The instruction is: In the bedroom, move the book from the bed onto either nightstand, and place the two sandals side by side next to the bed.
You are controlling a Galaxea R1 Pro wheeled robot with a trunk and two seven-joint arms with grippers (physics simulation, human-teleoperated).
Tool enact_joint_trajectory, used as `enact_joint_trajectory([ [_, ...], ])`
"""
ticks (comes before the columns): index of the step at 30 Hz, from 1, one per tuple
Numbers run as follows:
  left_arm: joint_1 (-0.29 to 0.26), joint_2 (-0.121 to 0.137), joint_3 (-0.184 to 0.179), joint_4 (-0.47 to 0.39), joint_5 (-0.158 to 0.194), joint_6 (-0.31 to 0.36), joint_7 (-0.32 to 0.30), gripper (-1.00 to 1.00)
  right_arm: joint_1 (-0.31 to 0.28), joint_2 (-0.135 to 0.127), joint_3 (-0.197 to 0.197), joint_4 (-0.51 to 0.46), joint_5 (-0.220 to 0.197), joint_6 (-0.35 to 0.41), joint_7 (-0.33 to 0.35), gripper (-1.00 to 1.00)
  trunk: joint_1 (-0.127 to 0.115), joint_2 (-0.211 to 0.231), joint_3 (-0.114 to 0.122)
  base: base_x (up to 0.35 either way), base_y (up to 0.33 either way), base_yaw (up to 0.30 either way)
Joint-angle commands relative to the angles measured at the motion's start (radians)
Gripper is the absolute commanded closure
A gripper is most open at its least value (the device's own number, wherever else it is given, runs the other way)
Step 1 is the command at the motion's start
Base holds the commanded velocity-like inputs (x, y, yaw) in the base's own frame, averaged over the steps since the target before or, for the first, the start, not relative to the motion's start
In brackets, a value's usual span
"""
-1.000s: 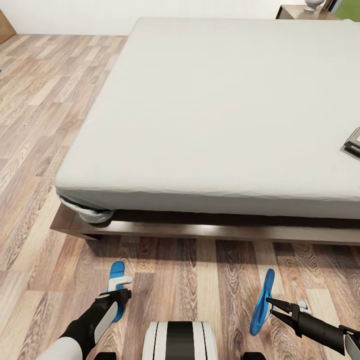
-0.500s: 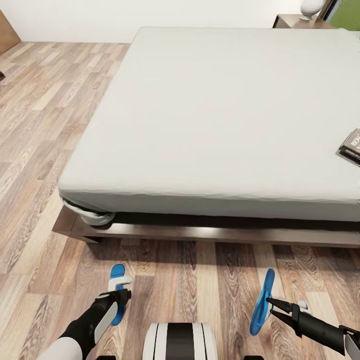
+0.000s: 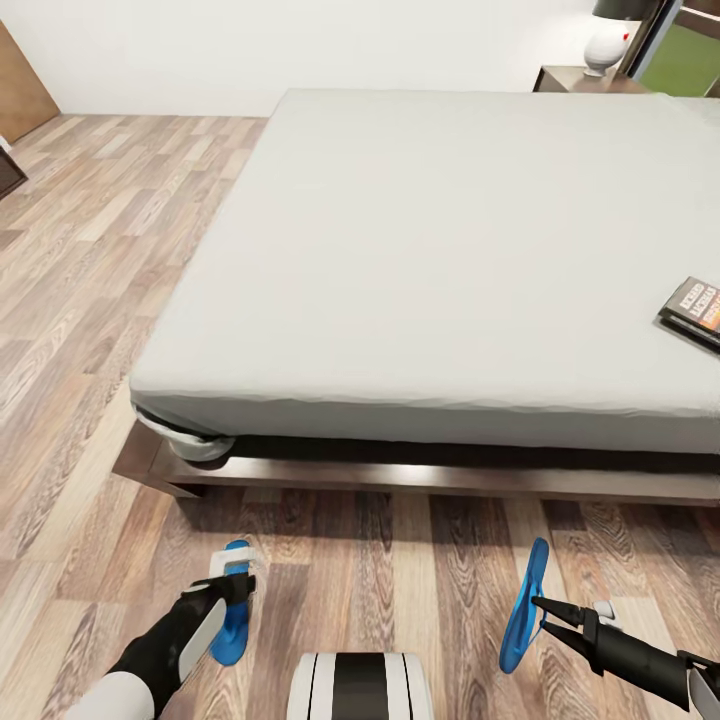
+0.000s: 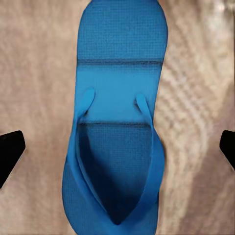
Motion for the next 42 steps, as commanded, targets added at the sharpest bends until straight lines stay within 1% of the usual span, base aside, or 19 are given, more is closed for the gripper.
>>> enact_joint_trajectory([
  [1,0.0,0.011,-0.008,-0.019,0.012,0.012,-0.006,-1.0,-0.001,0.0,-0.007,0.0,0.006,0.01,0.004,1.0,0.0,0.0,-0.001,0.0,0.0,0.0],
  [2,0.0,0.017,-0.008,-0.027,0.012,0.018,-0.017,-1.0,-0.001,0.0,-0.006,0.0,0.006,0.01,0.004,1.0,0.0,0.0,-0.001,0.0,0.0,0.0],
  [3,0.0,0.04,-0.008,-0.051,0.013,0.047,-0.061,-1.0,-0.001,0.0,-0.007,0.0,0.007,0.01,0.004,1.0,0.0,0.0,-0.001,0.0,0.0,0.0],
  [4,0.0,0.07,0.002,-0.072,0.019,0.085,-0.133,-1.0,-0.001,0.0,-0.007,0.0,0.008,0.01,0.004,1.0,0.0,0.0,-0.001,0.0,0.0,0.0],
  [8,0.0,0.154,0.072,-0.095,0.061,0.146,-0.374,-1.0,-0.001,0.0,-0.008,0.0,0.011,0.01,0.0,1.0,0.0,0.0,-0.001,0.0,0.0,0.0],
  [9,0.0,0.179,0.093,-0.097,0.074,0.169,-0.477,-1.0,-0.001,0.001,-0.008,0.0,0.012,0.009,-0.004,1.0,0.0,0.0,-0.001,0.0,0.0,0.0],
  [11,0.0,0.199,0.108,-0.097,0.083,0.194,-0.598,-1.0,-0.001,0.002,-0.008,0.0,0.013,0.006,-0.013,1.0,0.0,0.0,-0.001,0.0,0.0,0.0],
  [12,0.0,0.202,0.111,-0.096,0.084,0.198,-0.62,-1.0,-0.001,0.002,-0.008,-0.001,0.014,0.002,-0.025,1.0,0.0,0.0,-0.001,0.0,0.0,0.0],
  [14,0.0,0.205,0.114,-0.096,0.086,0.203,-0.646,-1.0,-0.001,0.002,-0.008,-0.014,0.015,-0.012,-0.085,1.0,0.0,0.0,-0.001,0.0,0.0,0.0],
  [17,0.0,0.206,0.116,-0.095,0.09,0.206,-0.664,-1.0,-0.001,0.005,-0.005,-0.136,0.016,-0.024,-0.33,1.0,0.0,0.0,-0.001,0.0,0.0,0.0],
  [18,0.0,0.206,0.116,-0.095,0.09,0.206,-0.665,-1.0,-0.001,0.006,-0.005,-0.148,0.016,-0.024,-0.359,1.0,0.0,0.0,-0.001,0.0,0.0,0.0],
  [19,0.0,0.206,0.116,-0.095,0.091,0.206,-0.667,-1.0,-0.001,0.007,-0.004,-0.178,0.016,-0.027,-0.473,1.0,0.0,0.0,-0.001,0.0,0.0,0.0],
  [24,0.0,0.204,0.116,-0.095,0.093,0.206,-0.668,-1.0,-0.001,0.01,-0.002,-0.197,0.02,-0.116,-0.695,1.0,0.0,0.0,-0.001,0.0,0.0,0.0],
  [28,0.0,0.203,0.116,-0.095,0.093,0.206,-0.668,-1.0,-0.001,0.011,-0.002,-0.199,0.107,-0.181,-0.917,1.0,0.0,0.0,-0.001,0.0,0.0,0.0],
  [30,0.0,0.202,0.116,-0.095,0.093,0.206,-0.668,-1.0,-0.001,0.011,-0.003,-0.198,0.16,-0.191,-0.978,1.0,0.0,0.0,-0.001,0.0,0.0,0.0],
  [34,0.0,0.202,0.116,-0.095,0.093,0.206,-0.668,-1.0,-0.001,0.011,-0.002,-0.194,0.195,-0.233,-1.018,1.0,0.0,0.0,-0.001,0.0,0.0,0.0],
  [38,0.0,0.202,0.116,-0.095,0.093,0.206,-0.668,-1.0,-0.001,0.011,-0.003,-0.184,0.207,-0.372,-1.153,1.0,0.0,0.0,-0.001,0.0,0.0,0.0],
  [39,0.0,0.202,0.116,-0.095,0.093,0.206,-0.668,-1.0,-0.001,0.012,-0.002,-0.182,0.207,-0.438,-1.213,1.0,0.0,0.0,-0.001,0.0,0.0,0.0],
  [42,0.0,0.202,0.116,-0.095,0.093,0.206,-0.668,-1.0,-0.001,0.013,-0.002,-0.18,0.208,-0.483,-1.265,1.0,0.0,0.0,-0.001,0.0,0.0,0.0],
])
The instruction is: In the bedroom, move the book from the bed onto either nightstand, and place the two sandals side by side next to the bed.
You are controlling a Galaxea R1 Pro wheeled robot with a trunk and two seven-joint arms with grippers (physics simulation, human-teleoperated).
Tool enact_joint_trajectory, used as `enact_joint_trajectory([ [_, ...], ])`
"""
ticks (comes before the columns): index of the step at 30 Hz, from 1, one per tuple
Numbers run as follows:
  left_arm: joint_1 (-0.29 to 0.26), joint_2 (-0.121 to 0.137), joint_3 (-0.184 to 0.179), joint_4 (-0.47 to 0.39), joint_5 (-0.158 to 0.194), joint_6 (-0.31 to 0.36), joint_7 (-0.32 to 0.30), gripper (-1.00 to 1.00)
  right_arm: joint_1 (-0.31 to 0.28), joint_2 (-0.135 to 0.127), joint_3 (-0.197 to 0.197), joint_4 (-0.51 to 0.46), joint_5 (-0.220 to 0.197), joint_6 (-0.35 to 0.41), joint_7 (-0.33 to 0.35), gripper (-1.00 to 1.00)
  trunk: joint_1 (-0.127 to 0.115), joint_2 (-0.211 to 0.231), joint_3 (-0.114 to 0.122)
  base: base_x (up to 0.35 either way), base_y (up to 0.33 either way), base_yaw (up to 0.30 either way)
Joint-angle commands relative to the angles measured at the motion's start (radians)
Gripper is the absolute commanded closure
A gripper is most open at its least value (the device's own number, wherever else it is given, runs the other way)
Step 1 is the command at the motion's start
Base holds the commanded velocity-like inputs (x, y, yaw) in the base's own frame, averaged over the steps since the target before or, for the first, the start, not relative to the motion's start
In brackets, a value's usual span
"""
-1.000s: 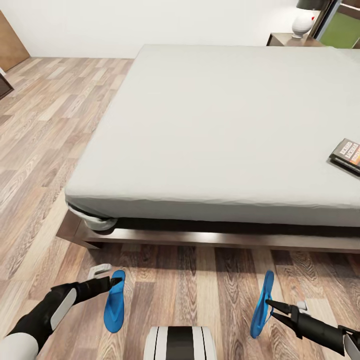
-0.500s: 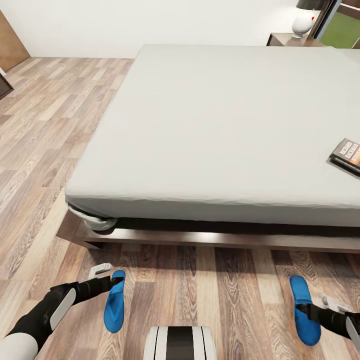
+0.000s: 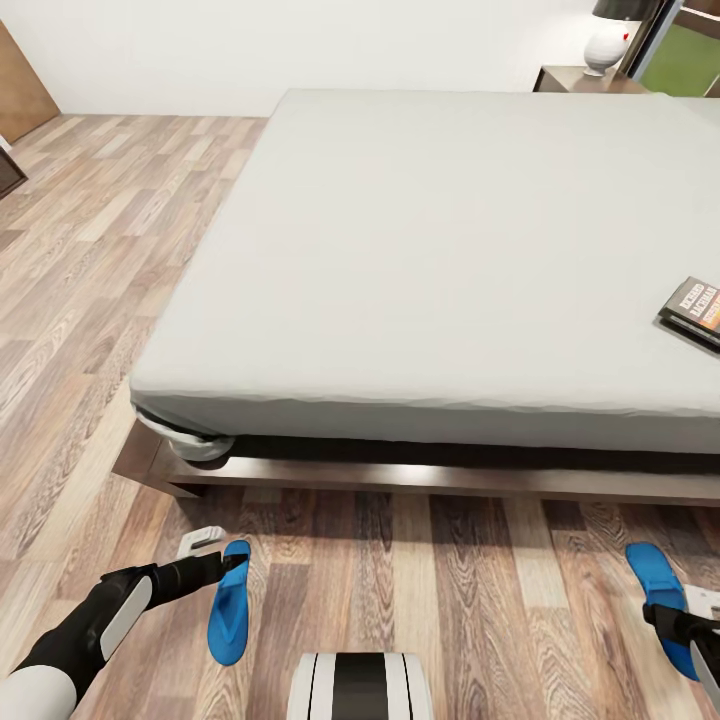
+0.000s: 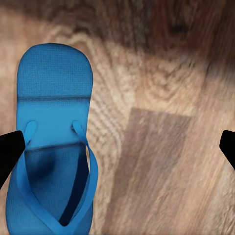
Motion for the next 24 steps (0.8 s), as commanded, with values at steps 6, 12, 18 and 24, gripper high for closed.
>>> enact_joint_trajectory([
  [6,0.0,0.001,-0.003,-0.001,0.008,0.005,0.001,-1.0,-0.001,0.0,-0.008,0.007,0.001,0.008,0.021,1.0,0.0,0.0,-0.001,0.0,0.0,0.0],
  [12,0.0,0.001,-0.003,-0.001,0.008,0.005,0.001,-1.0,-0.001,-0.001,-0.009,0.044,-0.001,0.017,0.315,1.0,0.0,0.0,-0.001,0.0,0.0,0.0],
  [18,0.0,0.0,-0.003,0.0,0.008,0.006,0.001,-1.0,-0.001,-0.001,-0.008,0.037,0.006,0.002,0.351,1.0,0.0,0.0,-0.001,0.0,0.0,0.0],
  [24,0.0,-0.001,-0.004,-0.001,0.008,0.006,0.001,-1.0,-0.001,0.0,-0.009,0.037,0.004,-0.001,0.351,1.0,0.0,0.0,-0.001,0.0,0.0,0.0],
])
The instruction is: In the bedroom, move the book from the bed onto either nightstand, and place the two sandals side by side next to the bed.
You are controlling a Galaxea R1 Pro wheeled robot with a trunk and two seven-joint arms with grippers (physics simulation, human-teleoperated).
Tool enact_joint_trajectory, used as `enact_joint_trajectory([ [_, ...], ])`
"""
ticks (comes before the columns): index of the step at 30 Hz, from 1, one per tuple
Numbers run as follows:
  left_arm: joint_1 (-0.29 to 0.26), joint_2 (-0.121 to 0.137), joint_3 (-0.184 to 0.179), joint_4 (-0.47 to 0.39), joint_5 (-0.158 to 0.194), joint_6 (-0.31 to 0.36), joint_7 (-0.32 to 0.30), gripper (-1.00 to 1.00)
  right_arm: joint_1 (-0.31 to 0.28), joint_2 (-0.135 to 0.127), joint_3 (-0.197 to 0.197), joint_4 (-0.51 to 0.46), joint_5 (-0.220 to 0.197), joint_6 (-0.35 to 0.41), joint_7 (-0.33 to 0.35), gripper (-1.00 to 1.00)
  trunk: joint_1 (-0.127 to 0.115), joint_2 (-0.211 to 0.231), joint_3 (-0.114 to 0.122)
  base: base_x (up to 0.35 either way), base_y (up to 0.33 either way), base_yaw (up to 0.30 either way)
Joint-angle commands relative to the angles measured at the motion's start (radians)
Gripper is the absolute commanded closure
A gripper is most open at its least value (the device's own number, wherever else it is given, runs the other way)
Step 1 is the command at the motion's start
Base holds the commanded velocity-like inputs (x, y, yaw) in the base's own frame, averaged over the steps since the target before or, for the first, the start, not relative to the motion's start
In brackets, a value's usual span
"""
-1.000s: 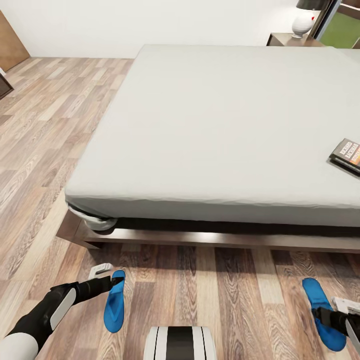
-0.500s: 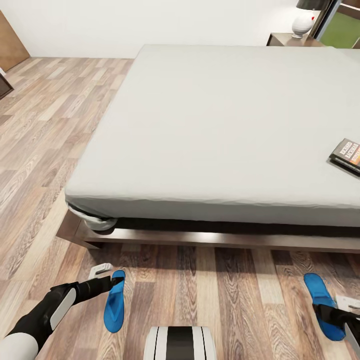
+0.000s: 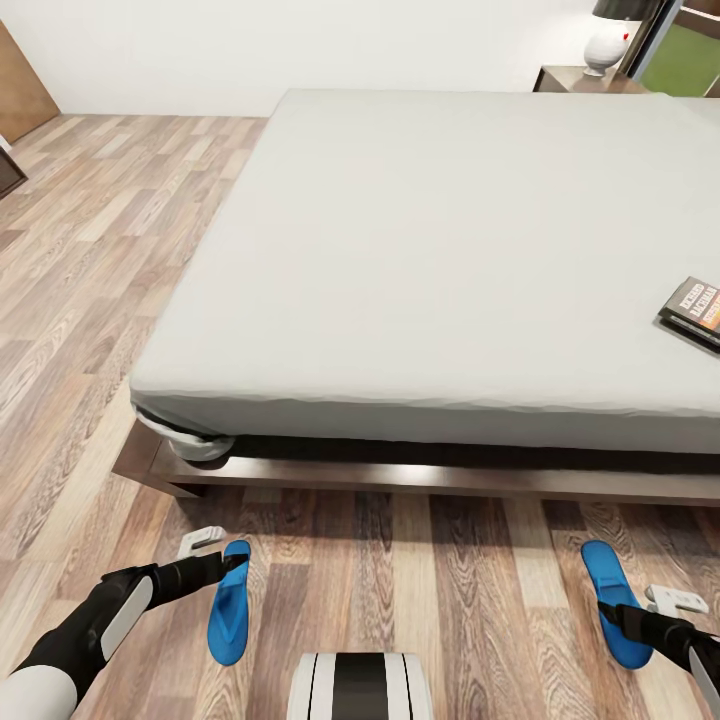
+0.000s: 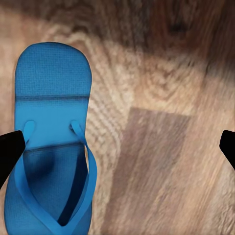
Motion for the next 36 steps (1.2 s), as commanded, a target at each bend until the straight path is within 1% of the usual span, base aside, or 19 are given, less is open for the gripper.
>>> enact_joint_trajectory([
  [1,0.0,0.001,-0.003,-0.001,0.008,0.006,0.001,-1.0,-0.001,0.001,-0.008,-0.001,0.009,0.005,0.009,1.0,0.0,0.0,-0.001,0.0,0.0,0.0],
  [5,0.0,0.001,-0.002,-0.001,0.008,0.006,0.001,-1.0,-0.001,0.001,-0.008,-0.002,0.008,0.004,0.009,1.0,0.0,0.0,-0.001,0.0,0.0,0.0],
  [7,0.0,0.001,-0.002,0.0,0.008,0.006,0.001,-1.0,-0.001,0.002,-0.007,-0.002,0.008,-0.008,0.009,1.0,0.0,0.0,-0.001,0.0,0.0,0.0],
  [8,0.0,0.001,-0.002,0.0,0.008,0.006,0.001,-1.0,-0.001,0.002,-0.007,0.001,0.008,-0.028,0.009,1.0,0.0,0.0,-0.001,0.0,0.0,0.0],
  [9,0.0,0.001,-0.002,0.0,0.008,0.006,0.001,-1.0,-0.001,0.002,-0.007,0.005,0.007,-0.077,0.009,1.0,0.0,0.0,-0.001,0.0,0.0,0.0],
  [10,0.0,0.001,-0.002,0.0,0.008,0.006,0.001,-1.0,-0.001,0.003,-0.007,0.007,0.007,-0.11,0.008,1.0,0.0,0.0,-0.001,0.0,0.009,0.0],
  [12,0.0,0.001,-0.002,0.0,0.008,0.006,0.001,-1.0,-0.001,0.002,-0.008,0.009,0.007,-0.153,0.008,1.0,0.0,0.0,-0.001,0.0,0.109,0.0],
  [13,0.0,0.001,-0.002,0.0,0.008,0.006,0.001,-1.0,-0.001,0.002,-0.008,0.01,0.006,-0.16,0.007,1.0,0.0,0.0,-0.001,0.0,0.201,0.0],
  [19,0.0,0.001,-0.002,-0.001,0.008,0.006,0.001,-1.0,-0.001,0.003,-0.007,0.011,0.008,-0.176,0.005,1.0,0.0,0.0,-0.001,0.0,0.261,0.0],
  [29,0.0,0.001,-0.001,0.0,0.008,0.006,0.001,-1.0,-0.001,0.002,-0.009,0.011,0.007,-0.171,0.006,1.0,0.0,0.0,-0.001,0.0,0.279,0.0],
  [31,0.0,0.001,-0.001,0.0,0.008,0.006,0.001,-1.0,-0.001,0.002,-0.012,0.011,0.005,-0.16,0.008,1.0,0.0,0.0,-0.001,0.0,0.281,0.0],
  [34,0.0,0.002,-0.001,-0.001,0.008,0.006,0.001,-1.0,-0.001,0.001,-0.014,0.01,0.004,-0.016,0.01,1.0,0.0,0.0,-0.001,0.0,0.281,0.0],
  [36,0.0,0.001,-0.001,-0.001,0.008,0.006,0.001,-1.0,-0.001,0.002,-0.014,0.009,0.004,0.065,0.009,1.0,0.0,0.0,-0.001,0.0,0.282,0.0],
])
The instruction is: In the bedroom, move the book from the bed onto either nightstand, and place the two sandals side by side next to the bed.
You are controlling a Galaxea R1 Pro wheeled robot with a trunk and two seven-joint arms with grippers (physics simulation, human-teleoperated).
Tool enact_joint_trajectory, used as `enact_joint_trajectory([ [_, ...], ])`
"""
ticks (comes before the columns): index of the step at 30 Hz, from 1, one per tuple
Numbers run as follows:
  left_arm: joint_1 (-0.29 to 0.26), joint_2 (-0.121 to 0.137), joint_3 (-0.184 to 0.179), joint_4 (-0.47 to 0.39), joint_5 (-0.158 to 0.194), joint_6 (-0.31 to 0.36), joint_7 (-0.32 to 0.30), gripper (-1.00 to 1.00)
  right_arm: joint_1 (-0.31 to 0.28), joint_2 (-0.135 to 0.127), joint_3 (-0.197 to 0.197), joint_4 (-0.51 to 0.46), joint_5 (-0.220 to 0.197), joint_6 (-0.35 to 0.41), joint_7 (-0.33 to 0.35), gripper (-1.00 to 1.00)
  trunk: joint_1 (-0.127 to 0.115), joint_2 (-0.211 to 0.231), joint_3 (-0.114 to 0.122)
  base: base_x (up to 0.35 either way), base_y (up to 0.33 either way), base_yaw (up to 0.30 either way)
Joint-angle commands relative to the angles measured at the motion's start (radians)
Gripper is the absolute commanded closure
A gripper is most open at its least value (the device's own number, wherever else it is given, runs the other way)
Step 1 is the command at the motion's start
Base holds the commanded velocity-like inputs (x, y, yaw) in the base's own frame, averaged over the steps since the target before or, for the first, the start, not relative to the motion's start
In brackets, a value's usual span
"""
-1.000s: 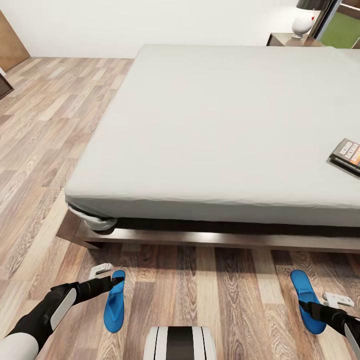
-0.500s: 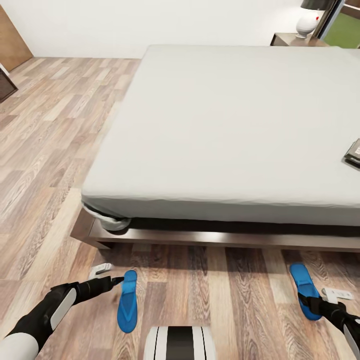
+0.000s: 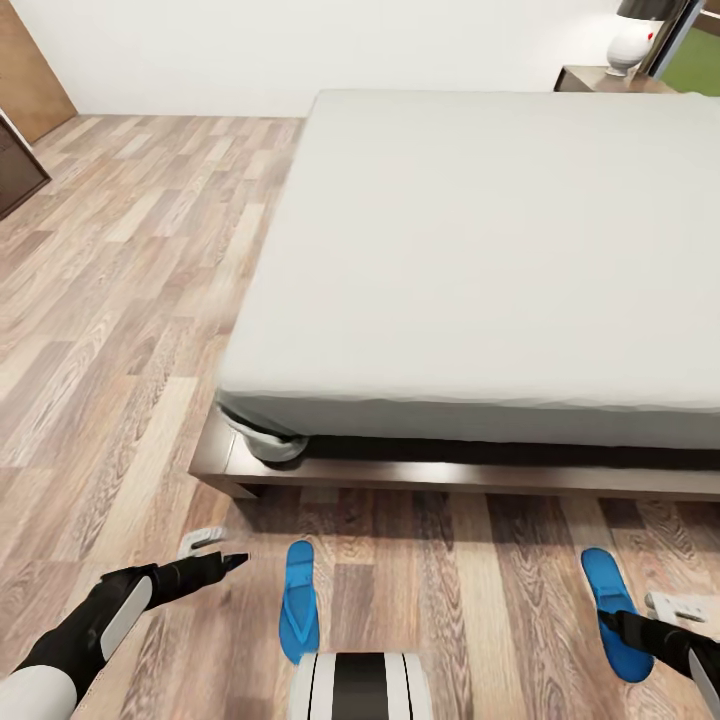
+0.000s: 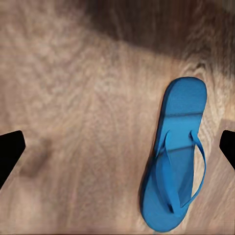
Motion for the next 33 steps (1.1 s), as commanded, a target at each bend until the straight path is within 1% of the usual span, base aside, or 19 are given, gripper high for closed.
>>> enact_joint_trajectory([
  [1,0.0,0.001,-0.004,0.0,0.008,0.004,0.001,-1.0,-0.001,0.001,-0.009,-0.003,0.007,0.022,0.009,1.0,0.0,0.0,-0.001,0.0,0.282,0.0],
  [6,0.0,0.001,-0.004,0.0,0.008,0.004,0.001,-1.0,-0.001,0.001,-0.008,-0.003,0.008,0.045,0.007,1.0,0.0,0.0,-0.001,0.0,0.282,0.0],
  [33,0.0,0.001,-0.004,0.001,0.008,0.004,0.001,-1.0,-0.001,0.001,-0.008,-0.003,0.008,0.045,0.005,1.0,0.0,0.0,-0.001,0.0,0.294,0.0],
])
